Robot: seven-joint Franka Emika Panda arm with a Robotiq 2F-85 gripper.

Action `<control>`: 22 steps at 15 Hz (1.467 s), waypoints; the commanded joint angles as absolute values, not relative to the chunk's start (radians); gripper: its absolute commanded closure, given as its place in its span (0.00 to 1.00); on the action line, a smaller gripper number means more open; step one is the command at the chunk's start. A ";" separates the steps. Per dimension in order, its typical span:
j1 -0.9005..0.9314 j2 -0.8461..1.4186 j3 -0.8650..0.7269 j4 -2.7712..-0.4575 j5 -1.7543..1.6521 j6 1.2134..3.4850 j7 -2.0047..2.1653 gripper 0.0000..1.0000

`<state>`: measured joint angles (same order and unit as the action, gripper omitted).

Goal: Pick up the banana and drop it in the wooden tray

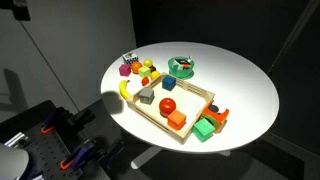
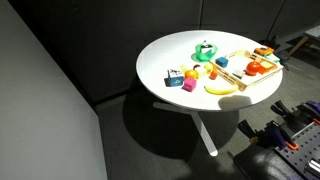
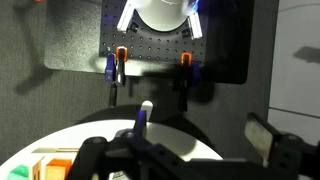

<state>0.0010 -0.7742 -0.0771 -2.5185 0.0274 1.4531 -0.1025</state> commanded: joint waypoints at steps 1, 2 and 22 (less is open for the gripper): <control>-0.005 -0.773 -0.073 -2.517 0.029 1.452 -0.106 0.00; -0.005 -0.773 -0.073 -2.517 0.029 1.452 -0.106 0.00; 0.024 -0.505 -0.037 -2.492 0.051 1.894 -0.114 0.00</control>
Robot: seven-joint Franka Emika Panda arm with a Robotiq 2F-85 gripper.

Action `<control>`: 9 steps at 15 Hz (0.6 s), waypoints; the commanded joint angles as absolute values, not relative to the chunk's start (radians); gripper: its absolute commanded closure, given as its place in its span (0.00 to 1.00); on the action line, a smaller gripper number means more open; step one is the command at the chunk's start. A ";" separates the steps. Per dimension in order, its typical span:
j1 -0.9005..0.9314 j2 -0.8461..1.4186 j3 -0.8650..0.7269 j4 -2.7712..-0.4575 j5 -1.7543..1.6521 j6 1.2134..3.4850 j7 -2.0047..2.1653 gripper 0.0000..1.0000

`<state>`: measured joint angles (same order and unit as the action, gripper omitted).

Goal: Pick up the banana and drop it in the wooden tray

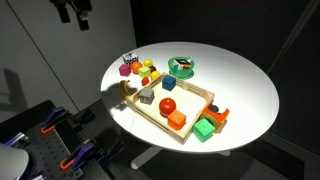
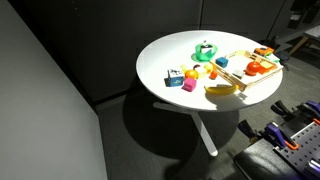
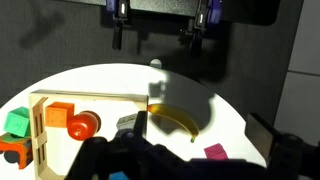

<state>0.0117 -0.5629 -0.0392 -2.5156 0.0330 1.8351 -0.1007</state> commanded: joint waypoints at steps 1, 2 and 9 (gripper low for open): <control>0.029 -0.486 -0.038 -2.493 0.051 1.924 -0.126 0.00; 0.033 -0.466 -0.038 -2.495 0.046 1.958 -0.135 0.00; 0.061 -0.332 -0.055 -2.507 0.040 2.142 -0.314 0.00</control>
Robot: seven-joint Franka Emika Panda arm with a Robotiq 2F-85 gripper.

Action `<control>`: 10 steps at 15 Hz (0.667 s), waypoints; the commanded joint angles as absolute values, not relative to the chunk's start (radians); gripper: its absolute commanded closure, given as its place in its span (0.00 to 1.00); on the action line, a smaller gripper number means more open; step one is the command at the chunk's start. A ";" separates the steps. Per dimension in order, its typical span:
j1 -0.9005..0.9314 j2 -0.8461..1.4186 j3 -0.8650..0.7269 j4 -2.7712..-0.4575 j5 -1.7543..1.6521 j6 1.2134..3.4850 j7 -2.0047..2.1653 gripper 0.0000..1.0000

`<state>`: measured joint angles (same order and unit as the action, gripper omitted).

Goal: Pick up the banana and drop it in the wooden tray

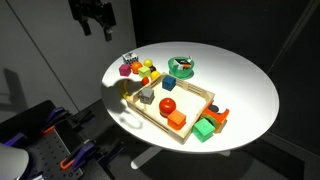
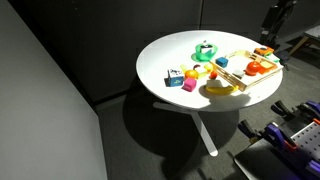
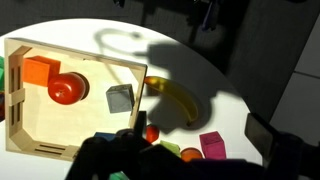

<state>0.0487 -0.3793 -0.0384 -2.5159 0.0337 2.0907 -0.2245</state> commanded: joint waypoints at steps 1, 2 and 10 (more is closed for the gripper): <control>0.063 -0.317 -0.059 -2.509 0.041 2.164 -0.348 0.00; 0.064 -0.304 -0.061 -2.509 0.042 2.182 -0.377 0.00; 0.053 -0.261 -0.052 -2.515 0.034 2.222 -0.408 0.00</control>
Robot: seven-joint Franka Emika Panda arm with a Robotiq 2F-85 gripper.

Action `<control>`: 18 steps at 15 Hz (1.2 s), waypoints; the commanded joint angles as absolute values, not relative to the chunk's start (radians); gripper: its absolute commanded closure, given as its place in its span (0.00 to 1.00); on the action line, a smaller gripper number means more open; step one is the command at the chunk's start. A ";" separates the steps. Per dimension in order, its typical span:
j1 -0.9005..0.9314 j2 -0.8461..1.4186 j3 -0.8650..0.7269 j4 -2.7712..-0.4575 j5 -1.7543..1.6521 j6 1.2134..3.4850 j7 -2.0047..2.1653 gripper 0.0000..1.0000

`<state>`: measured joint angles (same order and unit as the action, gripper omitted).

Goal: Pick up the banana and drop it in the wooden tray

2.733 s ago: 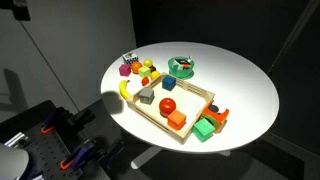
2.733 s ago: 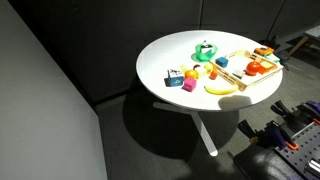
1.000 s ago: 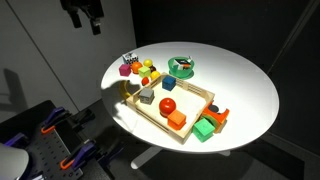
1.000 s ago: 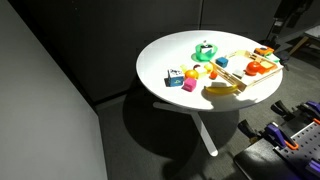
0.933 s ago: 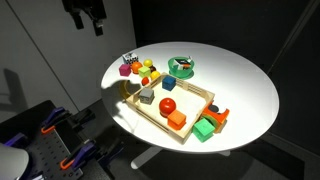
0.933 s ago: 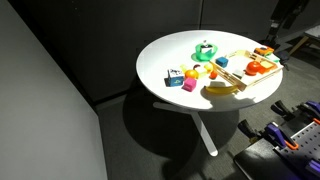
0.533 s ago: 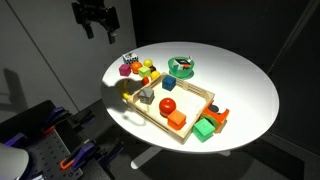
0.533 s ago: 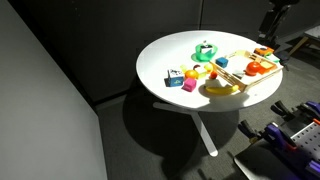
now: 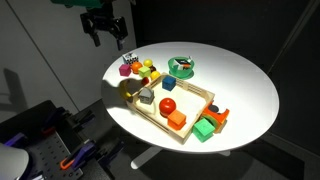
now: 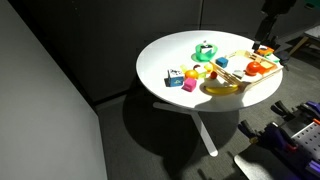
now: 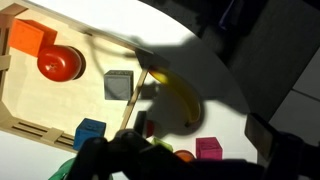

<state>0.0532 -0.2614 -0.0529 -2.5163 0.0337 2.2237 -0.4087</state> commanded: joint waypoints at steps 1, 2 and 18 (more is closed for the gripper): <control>0.053 -0.261 -0.052 -2.515 0.034 2.222 -0.408 0.00; 0.053 -0.261 -0.052 -2.515 0.034 2.222 -0.408 0.00; 0.076 -0.068 -0.039 -2.551 0.024 2.461 -0.678 0.00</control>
<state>0.0778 -0.1205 -0.0478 -2.5589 0.0321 2.4190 -0.6108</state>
